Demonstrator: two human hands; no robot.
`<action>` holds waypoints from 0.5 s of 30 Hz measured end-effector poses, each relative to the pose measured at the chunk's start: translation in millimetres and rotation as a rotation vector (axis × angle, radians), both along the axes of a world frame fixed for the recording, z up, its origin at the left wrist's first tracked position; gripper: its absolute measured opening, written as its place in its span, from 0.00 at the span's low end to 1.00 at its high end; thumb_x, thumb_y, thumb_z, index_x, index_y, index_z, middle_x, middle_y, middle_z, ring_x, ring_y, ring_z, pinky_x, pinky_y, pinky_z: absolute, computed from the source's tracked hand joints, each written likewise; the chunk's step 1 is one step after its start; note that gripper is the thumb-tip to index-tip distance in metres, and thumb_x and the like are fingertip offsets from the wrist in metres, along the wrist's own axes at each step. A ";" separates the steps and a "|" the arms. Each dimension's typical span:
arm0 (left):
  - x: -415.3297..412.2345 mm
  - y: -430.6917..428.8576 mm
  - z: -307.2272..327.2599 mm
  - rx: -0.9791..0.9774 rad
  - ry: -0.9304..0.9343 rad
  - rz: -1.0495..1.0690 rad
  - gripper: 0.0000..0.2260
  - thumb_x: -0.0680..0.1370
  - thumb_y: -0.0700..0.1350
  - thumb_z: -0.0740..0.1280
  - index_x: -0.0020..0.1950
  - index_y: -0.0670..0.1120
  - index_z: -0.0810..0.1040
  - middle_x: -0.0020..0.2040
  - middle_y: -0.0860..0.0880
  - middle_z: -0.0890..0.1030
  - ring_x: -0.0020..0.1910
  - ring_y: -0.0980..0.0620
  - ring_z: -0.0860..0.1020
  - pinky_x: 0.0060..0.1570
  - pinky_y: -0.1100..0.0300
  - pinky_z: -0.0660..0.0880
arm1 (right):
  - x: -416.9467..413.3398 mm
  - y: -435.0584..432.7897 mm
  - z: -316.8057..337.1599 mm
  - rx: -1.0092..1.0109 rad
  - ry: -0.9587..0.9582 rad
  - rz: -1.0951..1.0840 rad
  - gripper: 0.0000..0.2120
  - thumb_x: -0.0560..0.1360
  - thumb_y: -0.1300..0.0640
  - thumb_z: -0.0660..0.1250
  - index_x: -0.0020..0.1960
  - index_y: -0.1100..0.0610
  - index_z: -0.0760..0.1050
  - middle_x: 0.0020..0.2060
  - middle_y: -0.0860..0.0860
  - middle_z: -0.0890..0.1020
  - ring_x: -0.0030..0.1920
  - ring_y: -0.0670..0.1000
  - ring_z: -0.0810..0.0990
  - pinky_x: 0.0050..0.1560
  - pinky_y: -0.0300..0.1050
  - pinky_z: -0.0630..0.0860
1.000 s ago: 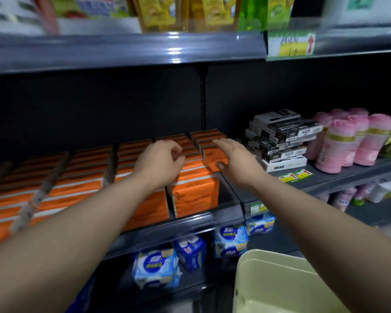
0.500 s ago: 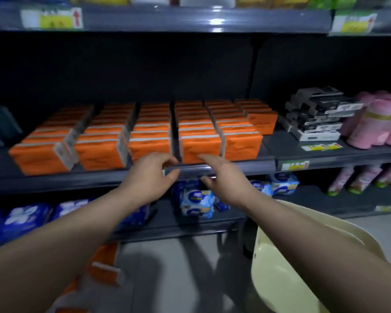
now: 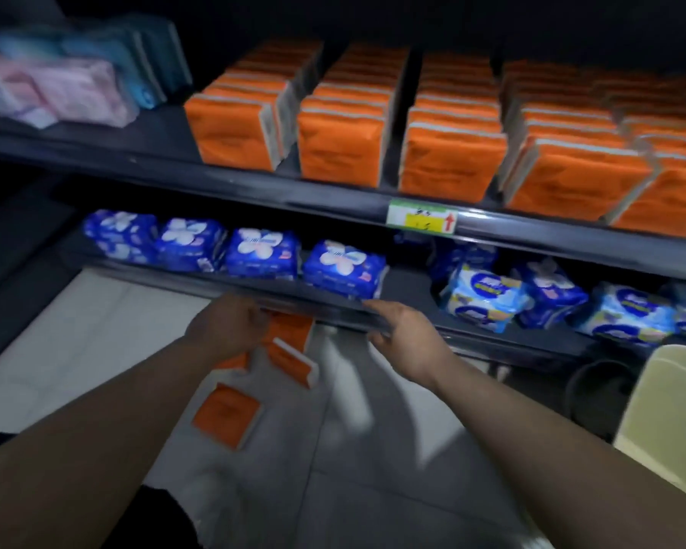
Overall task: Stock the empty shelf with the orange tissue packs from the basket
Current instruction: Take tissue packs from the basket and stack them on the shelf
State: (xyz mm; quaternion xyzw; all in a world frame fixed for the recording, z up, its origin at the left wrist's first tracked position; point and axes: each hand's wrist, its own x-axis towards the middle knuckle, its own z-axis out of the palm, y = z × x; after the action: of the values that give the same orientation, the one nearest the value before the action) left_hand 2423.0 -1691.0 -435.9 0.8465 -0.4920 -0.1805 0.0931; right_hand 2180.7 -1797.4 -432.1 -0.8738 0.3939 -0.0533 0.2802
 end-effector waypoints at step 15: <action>92.7 45.2 -166.8 0.215 0.070 0.370 0.12 0.74 0.49 0.66 0.56 0.48 0.80 0.58 0.46 0.78 0.57 0.44 0.76 0.52 0.56 0.73 | 106.5 21.8 -157.8 0.213 0.175 -0.071 0.29 0.72 0.48 0.68 0.71 0.49 0.65 0.65 0.50 0.74 0.63 0.52 0.74 0.62 0.45 0.71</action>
State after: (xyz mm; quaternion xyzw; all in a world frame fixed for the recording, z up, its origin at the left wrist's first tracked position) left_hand 2515.7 -1645.9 -602.7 0.9206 -0.3028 -0.2413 0.0506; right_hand 2287.2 -1775.6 -589.9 -0.8259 0.4508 0.0554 0.3341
